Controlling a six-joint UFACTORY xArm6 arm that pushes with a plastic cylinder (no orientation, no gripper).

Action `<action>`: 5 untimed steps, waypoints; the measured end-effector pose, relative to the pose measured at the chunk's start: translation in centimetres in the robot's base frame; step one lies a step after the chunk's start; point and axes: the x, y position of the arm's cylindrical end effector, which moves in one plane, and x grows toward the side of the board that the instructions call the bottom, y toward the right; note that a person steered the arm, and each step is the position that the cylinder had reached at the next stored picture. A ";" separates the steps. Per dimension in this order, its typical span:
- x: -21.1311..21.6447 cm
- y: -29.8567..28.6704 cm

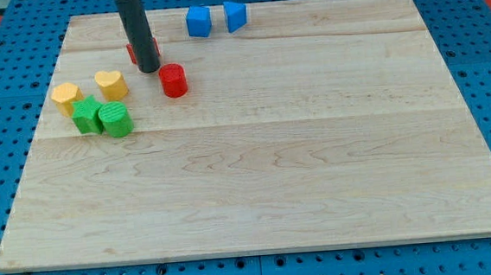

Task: Move the red star to the blue cube

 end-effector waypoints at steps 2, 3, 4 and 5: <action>-0.5 -3.6; -4.0 -2.9; -6.5 -1.3; -5.4 -1.9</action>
